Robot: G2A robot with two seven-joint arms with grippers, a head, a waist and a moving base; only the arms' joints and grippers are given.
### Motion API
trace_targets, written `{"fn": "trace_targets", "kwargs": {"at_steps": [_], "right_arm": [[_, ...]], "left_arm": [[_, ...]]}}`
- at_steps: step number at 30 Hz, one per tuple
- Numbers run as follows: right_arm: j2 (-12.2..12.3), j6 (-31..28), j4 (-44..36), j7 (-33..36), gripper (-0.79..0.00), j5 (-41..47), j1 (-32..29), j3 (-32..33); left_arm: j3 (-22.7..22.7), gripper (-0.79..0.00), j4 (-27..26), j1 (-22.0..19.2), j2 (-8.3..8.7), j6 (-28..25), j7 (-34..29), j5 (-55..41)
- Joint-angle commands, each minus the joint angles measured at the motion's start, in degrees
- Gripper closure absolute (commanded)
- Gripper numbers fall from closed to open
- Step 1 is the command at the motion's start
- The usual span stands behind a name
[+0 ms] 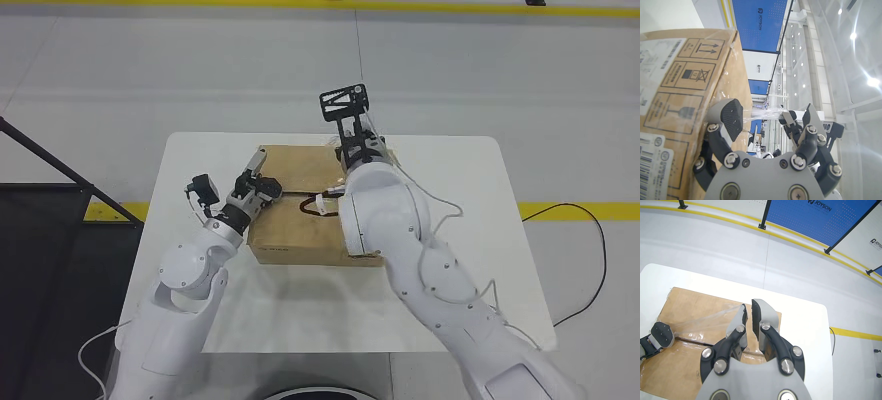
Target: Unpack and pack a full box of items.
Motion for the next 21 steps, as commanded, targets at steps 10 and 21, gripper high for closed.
{"fn": "trace_targets", "kwargs": {"at_steps": [10,21], "right_arm": [[0.0,-6.6,-4.7,0.1,0.000,-4.4,-5.2,2.8],[0.0,-10.2,-9.5,0.1,0.000,-8.8,-11.3,5.6]], "left_arm": [[-2.7,-0.785,-4.2,1.0,0.09,-0.7,0.4,-2.6],[-4.6,-0.785,-6.6,1.5,0.27,-0.1,0.2,-3.4]]}}
